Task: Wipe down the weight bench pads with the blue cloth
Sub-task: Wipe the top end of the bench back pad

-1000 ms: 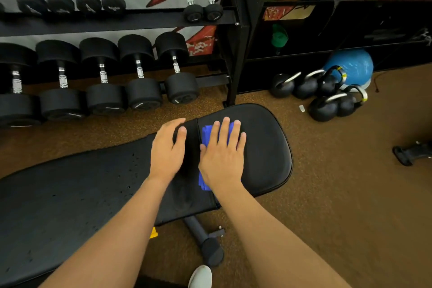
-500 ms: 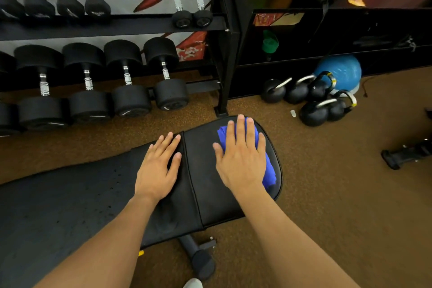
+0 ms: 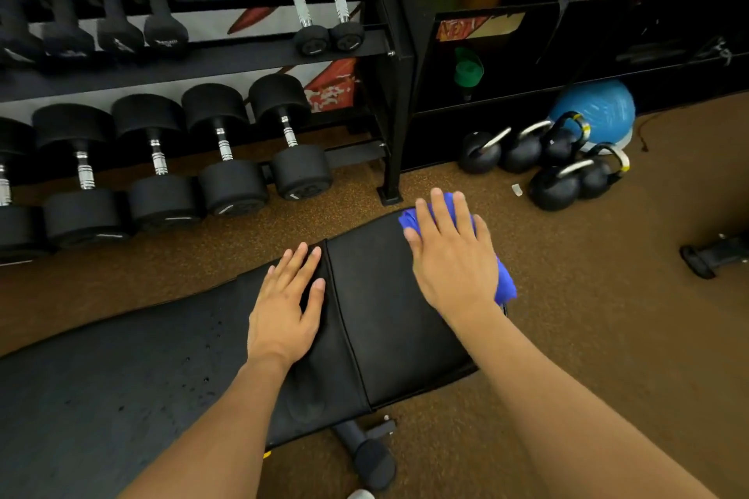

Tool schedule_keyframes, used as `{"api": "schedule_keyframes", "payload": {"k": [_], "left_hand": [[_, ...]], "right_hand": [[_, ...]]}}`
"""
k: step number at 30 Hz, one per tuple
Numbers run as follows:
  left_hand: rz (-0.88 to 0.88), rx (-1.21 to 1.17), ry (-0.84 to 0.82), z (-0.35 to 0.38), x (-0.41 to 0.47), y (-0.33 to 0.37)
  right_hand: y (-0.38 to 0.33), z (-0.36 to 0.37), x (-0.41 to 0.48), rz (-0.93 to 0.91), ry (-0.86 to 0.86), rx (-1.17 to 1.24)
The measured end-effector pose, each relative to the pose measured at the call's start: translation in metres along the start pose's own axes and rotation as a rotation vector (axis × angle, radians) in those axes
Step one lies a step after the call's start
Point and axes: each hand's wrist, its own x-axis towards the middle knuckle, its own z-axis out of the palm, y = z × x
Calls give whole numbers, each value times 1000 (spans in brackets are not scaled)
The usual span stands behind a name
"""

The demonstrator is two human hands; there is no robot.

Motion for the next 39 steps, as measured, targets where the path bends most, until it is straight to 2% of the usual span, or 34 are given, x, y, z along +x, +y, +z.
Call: {"api": "schedule_keyframes", "payload": {"k": [3,6,8,10,13,16,18,20,23,28,31,33,37,39], "left_hand": [[4,-2,7,1,0,0],[15,-6,6,0,0,0],[8,-11,0,1,0,0],[-3,-15,4,2,-1,-1],[9,-12,17,3,-1,-1],[9,-18,22,3,-2,-1],[14,-10,24,2,-2,0],[16,-9,26,2,-3,0],[17,8,20,3,-2,1],[22,26,19,5,0,1],[20,26,22,4,-1,1],[17,37,21,3,-2,0],[23,52,40,5,-3,1],[31,43,53,5,-3,3]], "right_hand": [[-25,5,3,-67,-9,-40],[-24,14,-71,-310,-71,-60],[-1,11,-111,-301,-74,-18],[20,6,-110,-168,-17,24],[26,1,-59,-2,10,26],[19,-7,0,158,-29,221],[22,-11,16,198,-65,303],[31,-13,11,233,-68,396],[45,-21,-28,456,-74,624],[8,1,-131,902,194,954],[0,4,-123,1039,225,1028],[20,-2,-99,916,158,949],[62,-19,-29,465,-239,805],[65,-21,10,338,-321,722]]}}
